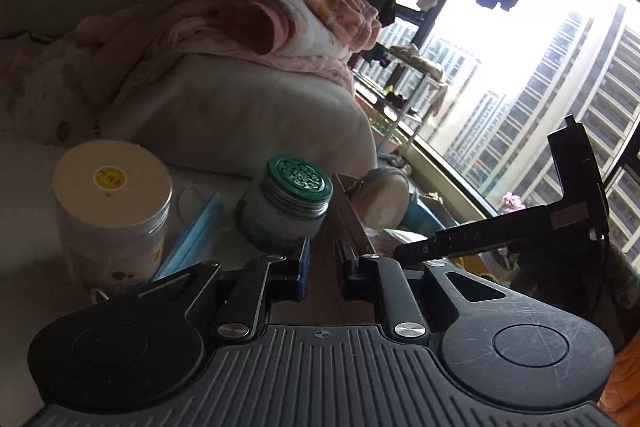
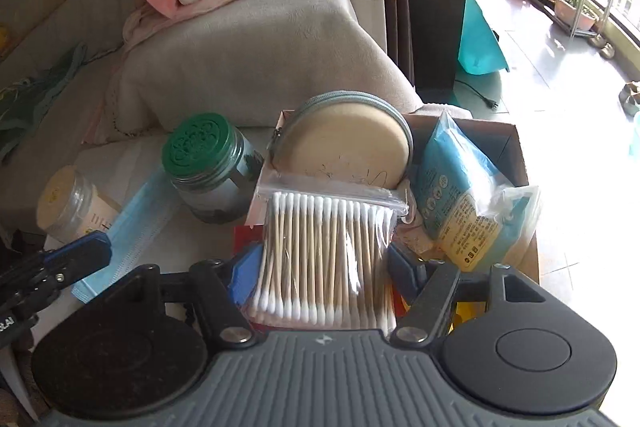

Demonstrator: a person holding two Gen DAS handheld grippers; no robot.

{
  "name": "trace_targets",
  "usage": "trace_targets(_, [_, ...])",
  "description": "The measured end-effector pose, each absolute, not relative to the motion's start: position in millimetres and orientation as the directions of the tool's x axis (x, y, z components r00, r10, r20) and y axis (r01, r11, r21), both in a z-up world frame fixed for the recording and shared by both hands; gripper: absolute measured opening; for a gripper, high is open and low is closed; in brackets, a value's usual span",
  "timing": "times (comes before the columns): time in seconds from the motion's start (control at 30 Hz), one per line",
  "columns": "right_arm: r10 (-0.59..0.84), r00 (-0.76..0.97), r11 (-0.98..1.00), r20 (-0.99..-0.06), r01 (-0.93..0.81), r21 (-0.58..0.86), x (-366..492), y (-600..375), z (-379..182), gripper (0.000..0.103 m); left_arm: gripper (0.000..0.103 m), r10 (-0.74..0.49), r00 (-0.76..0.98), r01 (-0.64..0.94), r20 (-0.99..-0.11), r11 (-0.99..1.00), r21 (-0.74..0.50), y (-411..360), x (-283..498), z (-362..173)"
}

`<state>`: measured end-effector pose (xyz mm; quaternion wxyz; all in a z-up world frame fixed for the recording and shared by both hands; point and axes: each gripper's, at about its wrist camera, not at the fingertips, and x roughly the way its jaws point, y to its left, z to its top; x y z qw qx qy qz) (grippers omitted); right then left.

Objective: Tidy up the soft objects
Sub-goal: 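Lower the cotton swabs and red packet into the pink box, opening both tools, then grasp the black bead bracelet with the left tool while the right reaches for the blue mask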

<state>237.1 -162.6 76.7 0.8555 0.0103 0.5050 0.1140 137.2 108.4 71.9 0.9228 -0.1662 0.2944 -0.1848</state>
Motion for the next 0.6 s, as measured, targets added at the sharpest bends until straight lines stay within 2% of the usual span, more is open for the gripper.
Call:
trace_targets(0.1, [0.135,0.483,0.982,-0.865,-0.181,0.052,248.2,-147.9,61.6,0.067,0.015,-0.38,0.77,0.194,-0.513,0.905,-0.379,125.8,127.4,61.7])
trace_targets(0.27, [0.164,0.454,0.978,-0.876,-0.191,0.084,253.9,-138.1,64.5,0.068,0.015,-0.353,0.774,0.145,-0.526,0.907,-0.395,151.2,114.9,45.9])
trace_targets(0.47, [0.25,0.562,0.962,-0.789,-0.24,0.134,232.1,-160.3,116.2,0.068,0.015,-0.3,0.818,0.163,-0.492,0.939,-0.303,154.4,95.8,51.9])
trace_targets(0.6, [0.264,0.624,0.959,-0.735,-0.253,0.129,218.0,-165.4,131.3,0.068,0.015,-0.253,0.836,0.155,-0.487,0.96,-0.233,145.3,95.8,55.8])
